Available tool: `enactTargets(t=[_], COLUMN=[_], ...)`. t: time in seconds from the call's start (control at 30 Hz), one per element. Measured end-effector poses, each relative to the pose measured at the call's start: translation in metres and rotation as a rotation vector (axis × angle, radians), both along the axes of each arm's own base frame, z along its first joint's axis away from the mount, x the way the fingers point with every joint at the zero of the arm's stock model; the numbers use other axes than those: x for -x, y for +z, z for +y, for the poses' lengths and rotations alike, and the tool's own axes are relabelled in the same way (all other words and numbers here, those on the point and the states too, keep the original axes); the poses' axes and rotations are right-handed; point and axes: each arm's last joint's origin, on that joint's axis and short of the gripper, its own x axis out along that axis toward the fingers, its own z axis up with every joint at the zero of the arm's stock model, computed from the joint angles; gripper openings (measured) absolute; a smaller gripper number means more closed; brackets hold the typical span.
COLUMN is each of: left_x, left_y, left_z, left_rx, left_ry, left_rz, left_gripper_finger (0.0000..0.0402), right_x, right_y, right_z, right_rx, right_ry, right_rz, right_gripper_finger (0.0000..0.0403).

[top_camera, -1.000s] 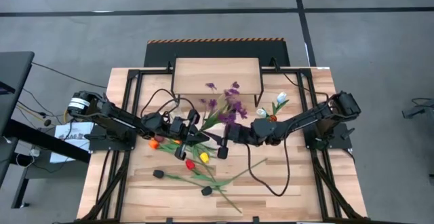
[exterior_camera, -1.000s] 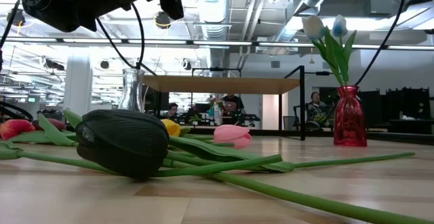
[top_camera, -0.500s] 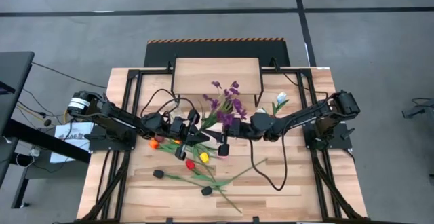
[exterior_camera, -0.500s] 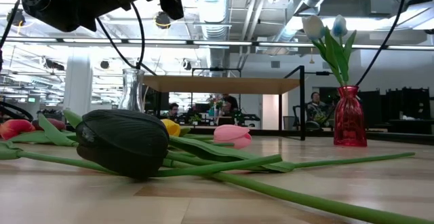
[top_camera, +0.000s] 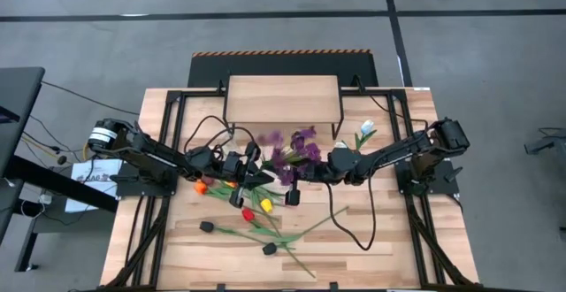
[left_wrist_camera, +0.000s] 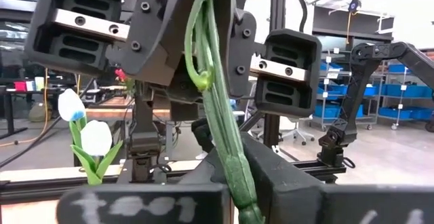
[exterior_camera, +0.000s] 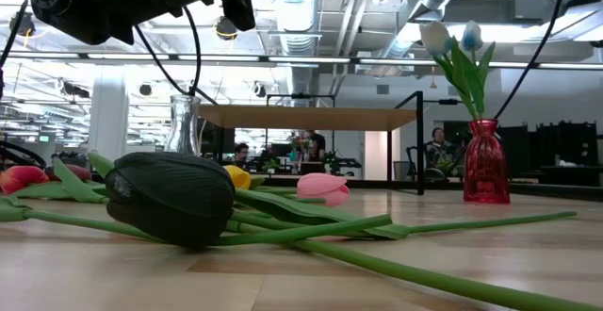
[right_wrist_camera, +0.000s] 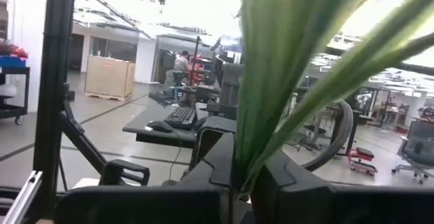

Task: Pick and place flowers into a vace then onto a shelf
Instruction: Put the violet flowers into the red vase

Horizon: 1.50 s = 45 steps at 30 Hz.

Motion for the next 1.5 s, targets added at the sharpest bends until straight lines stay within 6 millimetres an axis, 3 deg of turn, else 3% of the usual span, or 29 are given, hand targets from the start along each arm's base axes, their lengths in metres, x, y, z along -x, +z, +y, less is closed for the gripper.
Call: enactTargets(t=[0.37,0.67,0.83,1.2,1.5], left_x=[-0.001,-0.003,-0.003,0.005,0.018], left_y=[-0.003,-0.010,-0.013,-0.005,0.002], left_z=[0.001,0.000,0.001,0.003,0.011], left_rx=[0.040,0.057,0.034,-0.016,-0.060], left_ry=[-0.003,-0.005,0.003,0.035,0.251], left_rz=[0.044,0.121,0.175,0.204,0.320], left_gripper_finger=[0.0013,0.0139,0.0178,0.0185,0.0185], right_x=[0.000,0.000,0.012,0.048,0.084], right_y=[-0.001,-0.002,0.008,0.039,0.057], right_z=[0.000,0.003,0.006,0.020,0.027], right_rx=[0.008,0.010,0.036,0.064,0.036], right_ry=[-0.009,-0.036,-0.127,-0.135,-0.261], right_rz=[0.007,0.032,0.106,0.185,0.269], right_gripper_finger=[0.0005,0.0003,0.0003,0.0003,0.0004])
